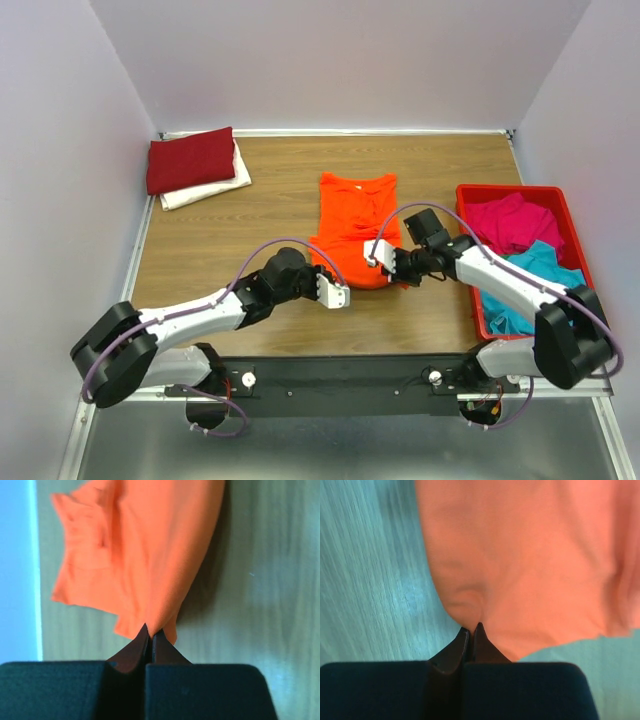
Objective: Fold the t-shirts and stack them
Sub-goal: Fold the tshirt
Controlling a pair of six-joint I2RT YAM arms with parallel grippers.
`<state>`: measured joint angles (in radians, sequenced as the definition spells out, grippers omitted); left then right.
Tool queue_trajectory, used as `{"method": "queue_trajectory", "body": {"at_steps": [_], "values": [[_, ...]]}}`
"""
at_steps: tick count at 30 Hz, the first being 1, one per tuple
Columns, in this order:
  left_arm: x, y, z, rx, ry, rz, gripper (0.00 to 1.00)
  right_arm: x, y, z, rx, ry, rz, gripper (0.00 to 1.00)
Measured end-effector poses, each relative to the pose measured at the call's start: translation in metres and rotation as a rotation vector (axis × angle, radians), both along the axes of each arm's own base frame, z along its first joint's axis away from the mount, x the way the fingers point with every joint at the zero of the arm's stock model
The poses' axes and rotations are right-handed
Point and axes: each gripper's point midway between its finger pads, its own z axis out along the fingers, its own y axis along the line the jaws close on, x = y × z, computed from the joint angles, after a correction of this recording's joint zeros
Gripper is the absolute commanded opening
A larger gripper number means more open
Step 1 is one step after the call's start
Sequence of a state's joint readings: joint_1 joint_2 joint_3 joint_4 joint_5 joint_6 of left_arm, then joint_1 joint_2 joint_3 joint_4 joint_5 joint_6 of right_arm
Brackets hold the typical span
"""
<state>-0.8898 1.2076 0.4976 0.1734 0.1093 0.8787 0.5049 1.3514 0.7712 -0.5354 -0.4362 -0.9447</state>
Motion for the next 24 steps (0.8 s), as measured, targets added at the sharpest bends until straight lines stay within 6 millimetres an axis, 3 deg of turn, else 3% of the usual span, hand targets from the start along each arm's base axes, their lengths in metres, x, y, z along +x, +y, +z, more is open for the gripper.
{"method": "queue_trajectory", "body": {"at_steps": [7,12,17,24], "values": [[0.011,-0.007,0.052,-0.07,-0.078,-0.01,0.0,0.023,0.015,0.073,0.098,-0.091,-0.075,0.0],[0.021,-0.006,0.087,-0.106,-0.132,-0.004,0.0,0.038,0.023,0.112,0.147,-0.131,-0.114,0.0],[0.024,-0.001,0.113,-0.142,-0.183,-0.003,0.0,0.04,0.024,0.124,0.157,-0.134,-0.138,0.0],[0.018,0.004,0.113,-0.142,-0.171,-0.024,0.0,0.036,0.019,0.12,0.135,-0.107,-0.163,0.0]]}}
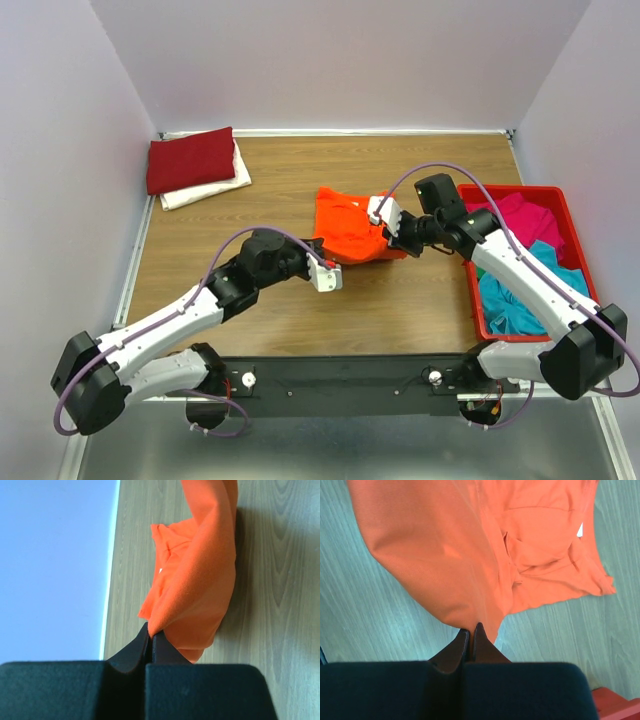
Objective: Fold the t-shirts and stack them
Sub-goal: Fold the tshirt
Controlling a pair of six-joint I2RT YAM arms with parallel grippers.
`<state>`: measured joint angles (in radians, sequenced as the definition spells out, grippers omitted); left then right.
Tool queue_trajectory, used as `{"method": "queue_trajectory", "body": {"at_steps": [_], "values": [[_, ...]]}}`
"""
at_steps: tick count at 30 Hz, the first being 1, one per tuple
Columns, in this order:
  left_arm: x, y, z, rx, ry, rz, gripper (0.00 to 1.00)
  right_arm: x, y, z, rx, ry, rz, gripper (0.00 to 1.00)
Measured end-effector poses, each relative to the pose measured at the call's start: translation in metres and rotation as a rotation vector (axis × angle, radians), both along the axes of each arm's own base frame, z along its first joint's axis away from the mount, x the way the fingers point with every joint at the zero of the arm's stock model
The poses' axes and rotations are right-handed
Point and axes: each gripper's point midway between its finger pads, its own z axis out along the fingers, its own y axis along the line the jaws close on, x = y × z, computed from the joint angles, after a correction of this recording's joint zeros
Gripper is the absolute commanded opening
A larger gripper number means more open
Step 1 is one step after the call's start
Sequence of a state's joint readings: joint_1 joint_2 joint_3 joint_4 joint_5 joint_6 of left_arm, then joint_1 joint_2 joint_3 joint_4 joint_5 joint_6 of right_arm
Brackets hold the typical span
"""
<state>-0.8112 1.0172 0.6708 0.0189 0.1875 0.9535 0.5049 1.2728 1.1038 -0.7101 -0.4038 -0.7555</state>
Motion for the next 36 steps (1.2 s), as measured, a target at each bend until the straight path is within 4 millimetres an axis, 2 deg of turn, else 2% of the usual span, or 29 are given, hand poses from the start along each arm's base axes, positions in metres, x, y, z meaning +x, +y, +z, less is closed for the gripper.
{"method": "queue_trajectory", "body": {"at_steps": [9,11,14,17,24,29,36], "values": [[-0.006,0.001,-0.008,-0.01,0.021,-0.036,0.0,-0.002,-0.005,-0.002,-0.018,0.02,-0.026,0.0],[0.0,0.005,-0.007,-0.019,0.016,-0.025,0.0,0.0,-0.007,0.0,-0.023,0.019,-0.037,0.0],[0.017,0.008,-0.006,-0.031,0.011,-0.004,0.0,0.013,-0.009,0.007,-0.028,0.006,-0.066,0.0],[0.043,0.01,-0.016,-0.021,0.037,0.017,0.0,0.035,-0.014,0.011,-0.031,0.002,-0.108,0.0],[0.107,-0.002,-0.033,-0.028,0.096,0.028,0.0,0.105,-0.034,-0.015,-0.055,0.062,-0.227,0.0],[0.157,-0.009,-0.041,-0.056,0.138,0.062,0.0,0.152,-0.032,-0.036,-0.057,0.085,-0.267,0.0],[0.205,-0.018,-0.057,-0.084,0.205,0.111,0.0,0.203,-0.034,-0.046,-0.048,0.072,-0.349,0.0]]}}
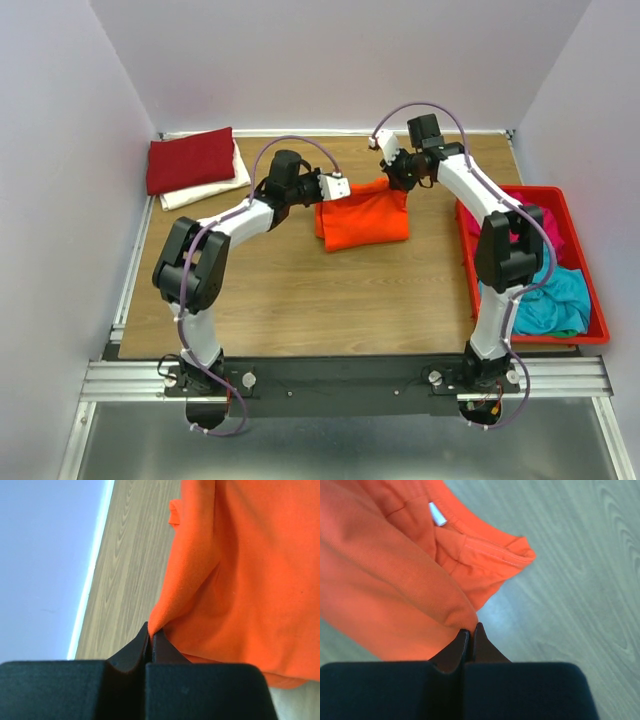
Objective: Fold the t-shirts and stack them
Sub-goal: Fold the tshirt, then neatly place the folded tshirt to the corner
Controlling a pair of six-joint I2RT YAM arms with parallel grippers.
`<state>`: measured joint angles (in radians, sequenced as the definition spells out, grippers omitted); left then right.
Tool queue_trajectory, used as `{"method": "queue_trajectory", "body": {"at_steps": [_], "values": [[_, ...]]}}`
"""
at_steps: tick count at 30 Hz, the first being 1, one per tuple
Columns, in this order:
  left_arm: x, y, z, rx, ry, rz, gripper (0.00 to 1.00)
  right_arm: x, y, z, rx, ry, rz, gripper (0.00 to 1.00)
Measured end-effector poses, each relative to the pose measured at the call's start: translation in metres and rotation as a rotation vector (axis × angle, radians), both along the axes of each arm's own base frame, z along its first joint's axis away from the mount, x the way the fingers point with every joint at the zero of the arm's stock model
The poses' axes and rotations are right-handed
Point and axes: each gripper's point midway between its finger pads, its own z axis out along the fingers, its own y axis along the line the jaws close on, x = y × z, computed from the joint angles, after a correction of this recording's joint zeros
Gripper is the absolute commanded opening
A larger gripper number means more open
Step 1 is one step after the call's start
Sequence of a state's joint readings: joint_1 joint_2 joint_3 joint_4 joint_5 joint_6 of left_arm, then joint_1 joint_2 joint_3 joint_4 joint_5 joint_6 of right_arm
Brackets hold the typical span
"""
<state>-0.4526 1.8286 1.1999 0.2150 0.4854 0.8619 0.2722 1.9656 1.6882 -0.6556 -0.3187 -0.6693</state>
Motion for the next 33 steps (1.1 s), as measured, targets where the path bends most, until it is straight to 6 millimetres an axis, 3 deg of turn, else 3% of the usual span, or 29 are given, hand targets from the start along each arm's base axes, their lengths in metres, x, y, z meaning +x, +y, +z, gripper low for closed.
{"method": "queue_trajectory", "body": {"at_steps": [2,3,5,6,7,8,12,17,21,24,26,30,33], "values": [[0.014,-0.004,-0.004,-0.005,0.026,0.019,0.0,0.012,0.0,-0.004,-0.002,-0.006,-0.023,0.01],[0.016,-0.005,-0.007,-0.004,0.041,0.023,0.02,0.018,0.0,-0.01,-0.002,-0.004,-0.034,0.09],[0.027,-0.008,-0.012,-0.002,0.085,0.047,0.28,0.024,-0.001,-0.022,-0.008,0.014,-0.058,0.33],[0.034,-0.011,-0.012,-0.007,0.099,0.06,0.55,0.029,-0.002,-0.027,-0.01,0.021,-0.082,0.43],[0.042,-0.012,-0.014,-0.015,0.128,0.087,0.71,0.035,-0.003,-0.038,-0.015,0.029,-0.116,0.63],[0.047,-0.013,-0.014,-0.026,0.15,0.112,0.86,0.04,-0.004,-0.044,-0.015,0.032,-0.147,0.7],[0.058,-0.012,-0.013,-0.075,0.267,0.212,0.88,0.061,-0.014,-0.06,-0.001,0.017,-0.313,1.0],[0.087,0.007,0.027,-0.234,0.356,0.43,0.88,0.075,-0.029,-0.047,0.075,-0.023,-0.454,1.0],[0.089,0.047,0.048,-0.397,0.465,0.56,0.88,0.052,-0.047,-0.027,0.209,0.021,-0.453,1.0],[0.078,0.069,0.035,-0.478,0.595,0.613,0.88,0.02,-0.054,-0.001,0.367,0.086,-0.368,1.0],[0.066,0.075,0.01,-0.511,0.706,0.643,0.88,0.004,-0.059,0.014,0.426,0.094,-0.33,0.99],[0.025,0.065,-0.047,-0.517,0.947,0.69,0.87,-0.035,-0.049,0.026,0.473,0.112,-0.239,0.98],[0.004,0.06,-0.069,-0.525,1.057,0.726,0.87,-0.051,-0.041,0.021,0.48,0.134,-0.204,0.97]]}}
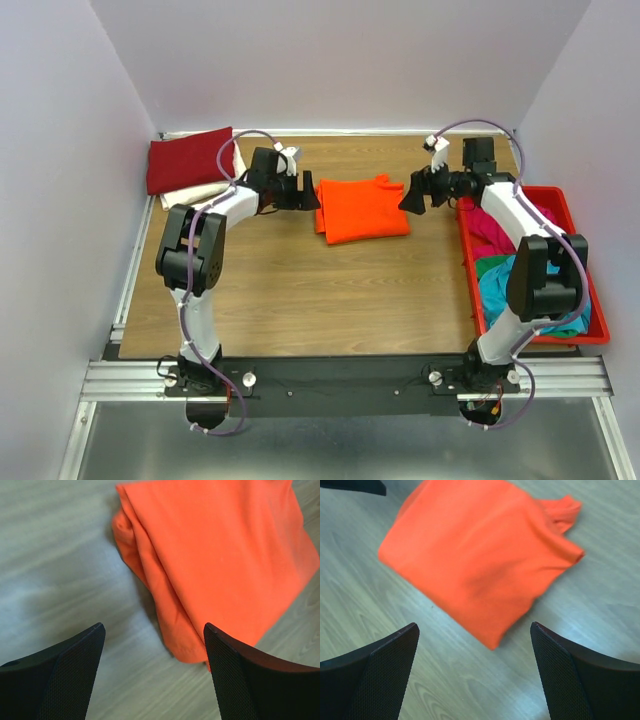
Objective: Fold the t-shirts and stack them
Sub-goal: Neatly place the folded tshirt to the corner
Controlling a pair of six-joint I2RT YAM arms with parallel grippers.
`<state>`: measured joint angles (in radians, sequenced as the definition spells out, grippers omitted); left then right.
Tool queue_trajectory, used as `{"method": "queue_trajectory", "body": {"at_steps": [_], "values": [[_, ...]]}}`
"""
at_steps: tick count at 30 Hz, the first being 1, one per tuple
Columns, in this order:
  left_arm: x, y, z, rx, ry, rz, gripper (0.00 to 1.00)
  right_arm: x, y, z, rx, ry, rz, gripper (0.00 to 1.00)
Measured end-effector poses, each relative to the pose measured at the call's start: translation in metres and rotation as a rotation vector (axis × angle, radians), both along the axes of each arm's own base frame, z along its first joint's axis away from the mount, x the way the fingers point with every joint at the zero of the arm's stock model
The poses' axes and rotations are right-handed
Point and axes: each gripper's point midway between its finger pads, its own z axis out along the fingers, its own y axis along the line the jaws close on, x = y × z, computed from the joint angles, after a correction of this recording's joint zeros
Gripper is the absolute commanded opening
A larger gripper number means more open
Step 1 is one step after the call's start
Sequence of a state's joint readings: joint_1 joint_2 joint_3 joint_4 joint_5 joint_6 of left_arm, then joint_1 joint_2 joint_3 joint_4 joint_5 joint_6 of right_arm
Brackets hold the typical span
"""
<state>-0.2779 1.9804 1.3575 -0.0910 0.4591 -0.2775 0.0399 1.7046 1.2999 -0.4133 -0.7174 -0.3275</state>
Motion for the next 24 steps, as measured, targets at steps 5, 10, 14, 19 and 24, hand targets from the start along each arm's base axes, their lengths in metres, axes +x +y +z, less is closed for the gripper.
{"method": "queue_trajectory", "body": {"at_steps": [5,10,14,19,24], "values": [[-0.015,-0.011,-0.011,-0.044,0.084,0.038,0.88,-0.017,0.004,-0.021,0.009,0.06,0.027,0.97],[-0.015,-0.023,-0.013,-0.077,0.128,0.089,0.88,-0.023,0.006,-0.026,0.016,0.071,0.045,0.97],[-0.01,-0.032,-0.027,-0.088,0.186,0.141,0.88,-0.027,0.006,-0.028,0.023,0.075,0.056,0.97],[-0.006,-0.047,-0.029,-0.131,0.238,0.184,0.88,-0.029,0.005,-0.026,0.033,0.069,0.063,0.97],[0.003,-0.067,-0.028,-0.16,0.268,0.218,0.81,-0.03,0.004,-0.023,0.047,0.065,0.067,0.97]]}}
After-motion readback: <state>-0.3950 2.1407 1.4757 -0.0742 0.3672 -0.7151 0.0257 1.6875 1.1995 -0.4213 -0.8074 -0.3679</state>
